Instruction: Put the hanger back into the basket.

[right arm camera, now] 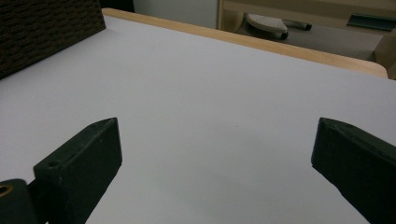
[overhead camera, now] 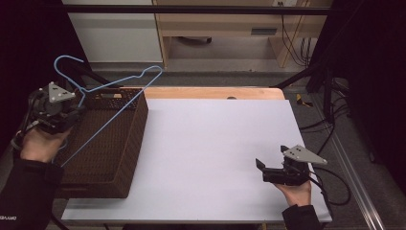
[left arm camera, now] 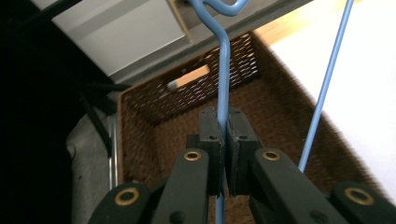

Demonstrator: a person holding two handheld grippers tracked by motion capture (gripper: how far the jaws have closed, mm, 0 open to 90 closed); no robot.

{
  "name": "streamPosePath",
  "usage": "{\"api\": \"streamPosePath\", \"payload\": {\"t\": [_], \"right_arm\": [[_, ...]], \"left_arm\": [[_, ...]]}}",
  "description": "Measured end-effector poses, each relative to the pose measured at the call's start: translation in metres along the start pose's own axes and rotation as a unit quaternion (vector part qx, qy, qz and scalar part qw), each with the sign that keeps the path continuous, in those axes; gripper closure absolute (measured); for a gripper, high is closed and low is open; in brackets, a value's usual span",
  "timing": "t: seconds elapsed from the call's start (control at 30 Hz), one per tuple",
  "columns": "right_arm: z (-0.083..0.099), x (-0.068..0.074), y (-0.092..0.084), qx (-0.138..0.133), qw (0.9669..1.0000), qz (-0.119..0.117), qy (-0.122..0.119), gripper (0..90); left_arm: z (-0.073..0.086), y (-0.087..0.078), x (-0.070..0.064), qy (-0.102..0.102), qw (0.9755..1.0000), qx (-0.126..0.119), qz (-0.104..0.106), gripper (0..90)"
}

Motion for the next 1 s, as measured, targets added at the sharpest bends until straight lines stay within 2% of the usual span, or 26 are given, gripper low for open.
{"api": "streamPosePath", "payload": {"t": [0.2, 0.43, 0.53, 0.77, 0.93, 1.0], "right_arm": [[0.0, 0.0, 0.001, 0.002, 1.0, 0.0, -0.002, 2.3], [0.001, 0.0, 0.001, 0.005, 1.0, 0.0, -0.003, 2.2], [0.001, 0.0, 0.002, 0.005, 1.0, 0.0, -0.002, 2.2], [0.001, 0.0, 0.002, 0.007, 1.0, 0.001, -0.003, 2.2], [0.001, 0.001, 0.002, 0.007, 1.0, 0.0, -0.002, 2.2], [0.001, 0.001, 0.003, 0.007, 1.0, -0.001, -0.002, 2.2]], "left_arm": [[0.014, 0.013, 0.017, -0.015, 0.9995, 0.012, -0.023, 86.5], [0.03, 0.031, 0.032, -0.033, 0.9976, 0.039, -0.046, 86.5], [0.037, 0.038, 0.036, -0.034, 0.9966, 0.051, -0.054, 86.5], [0.057, 0.054, 0.036, -0.033, 0.9951, 0.074, -0.056, 86.4], [0.069, 0.067, 0.032, -0.034, 0.9941, 0.088, -0.052, 86.5], [0.076, 0.075, 0.028, -0.033, 0.993, 0.1, -0.054, 86.4]]}}
Point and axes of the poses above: each handheld gripper's, and its own axes: y roughly forward along the jaws, z roughly out of its underside, x roughly to its left, the point moved 1 cm from there along y, roughly forward along the jaws, and after that the axes turned 10 degrees about -y, right-handed, at the moved point
